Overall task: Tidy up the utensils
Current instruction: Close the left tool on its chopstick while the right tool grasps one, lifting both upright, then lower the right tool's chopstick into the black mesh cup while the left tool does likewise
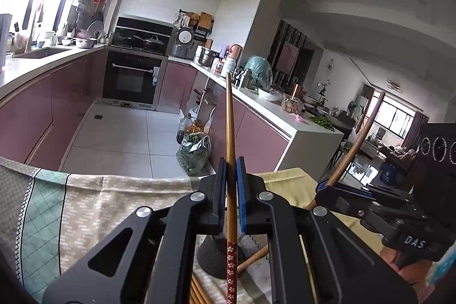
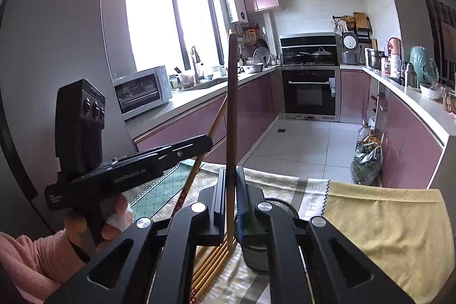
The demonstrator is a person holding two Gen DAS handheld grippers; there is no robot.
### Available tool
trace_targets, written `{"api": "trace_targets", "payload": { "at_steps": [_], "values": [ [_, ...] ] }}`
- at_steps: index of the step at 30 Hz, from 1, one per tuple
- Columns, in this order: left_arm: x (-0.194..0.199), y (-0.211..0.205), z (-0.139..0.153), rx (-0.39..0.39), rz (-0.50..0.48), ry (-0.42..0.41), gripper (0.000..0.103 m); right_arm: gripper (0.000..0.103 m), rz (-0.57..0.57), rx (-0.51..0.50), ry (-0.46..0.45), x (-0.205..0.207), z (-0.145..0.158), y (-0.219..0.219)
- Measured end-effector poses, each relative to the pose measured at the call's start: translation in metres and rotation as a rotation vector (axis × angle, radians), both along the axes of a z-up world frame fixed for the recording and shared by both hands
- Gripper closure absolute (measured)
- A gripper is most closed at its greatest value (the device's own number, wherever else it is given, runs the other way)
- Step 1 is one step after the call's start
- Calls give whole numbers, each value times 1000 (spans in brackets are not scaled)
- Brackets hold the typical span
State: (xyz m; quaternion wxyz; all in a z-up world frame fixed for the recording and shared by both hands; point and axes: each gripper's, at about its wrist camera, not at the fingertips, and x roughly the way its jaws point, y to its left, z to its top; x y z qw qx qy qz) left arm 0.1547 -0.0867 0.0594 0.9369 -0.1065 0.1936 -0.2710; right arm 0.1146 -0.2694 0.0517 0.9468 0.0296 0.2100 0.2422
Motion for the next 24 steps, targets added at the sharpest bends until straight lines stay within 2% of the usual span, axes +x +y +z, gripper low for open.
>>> {"api": "trace_targets", "payload": {
  "at_steps": [6, 12, 16, 24],
  "values": [
    [29, -35, 6, 11, 48, -45, 95, 97, -24, 2, -51, 12, 19, -11],
    [62, -60, -5, 15, 82, -33, 95, 97, -52, 15, -60, 27, 17, -21],
    [78, -71, -20, 30, 103, -19, 95, 97, -52, 6, -10, 39, 4, -21],
    [79, -76, -58, 162, 85, 38, 95, 97, -29, -34, 182, 66, -38, -15]
  ]
}}
